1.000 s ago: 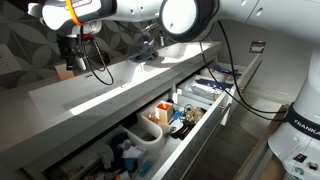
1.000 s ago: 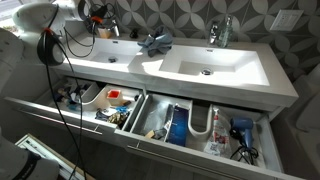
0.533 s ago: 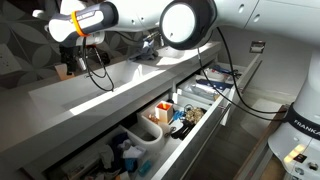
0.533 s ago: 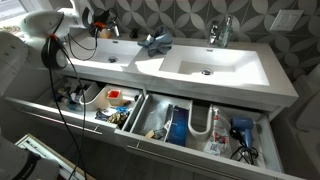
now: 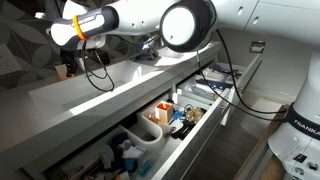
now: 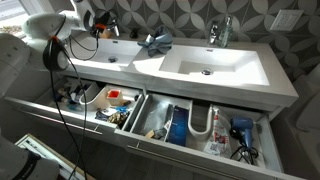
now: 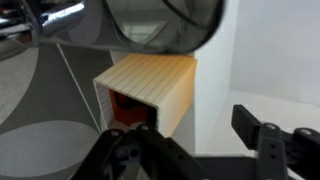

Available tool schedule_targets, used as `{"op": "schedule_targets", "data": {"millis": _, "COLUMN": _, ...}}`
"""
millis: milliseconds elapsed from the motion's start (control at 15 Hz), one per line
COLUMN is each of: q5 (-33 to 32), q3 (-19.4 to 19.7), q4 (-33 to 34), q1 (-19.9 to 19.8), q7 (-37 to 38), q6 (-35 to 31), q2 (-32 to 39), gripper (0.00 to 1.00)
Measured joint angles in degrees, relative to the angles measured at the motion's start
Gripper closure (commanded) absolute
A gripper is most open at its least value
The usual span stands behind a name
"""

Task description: Place the pale object on the window sill

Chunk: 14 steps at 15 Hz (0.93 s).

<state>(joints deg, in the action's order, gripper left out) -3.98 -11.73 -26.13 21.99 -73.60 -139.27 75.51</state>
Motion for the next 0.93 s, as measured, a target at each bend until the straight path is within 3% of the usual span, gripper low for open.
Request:
{"op": "schedule_targets", "data": {"millis": 467, "q5": 0.1, "q3": 0.0, "q4": 0.0, "q1": -0.1, "q7": -0.9, "q6": 0.1, "q2": 0.4, "gripper": 0.99}}
{"op": "schedule_targets", "data": {"millis": 933, "q5": 0.1, "q3": -0.3, "q4": 0.0, "q1": 0.3, "q7": -1.1, "q6": 4.2, "q2": -0.1, "gripper": 0.98}}
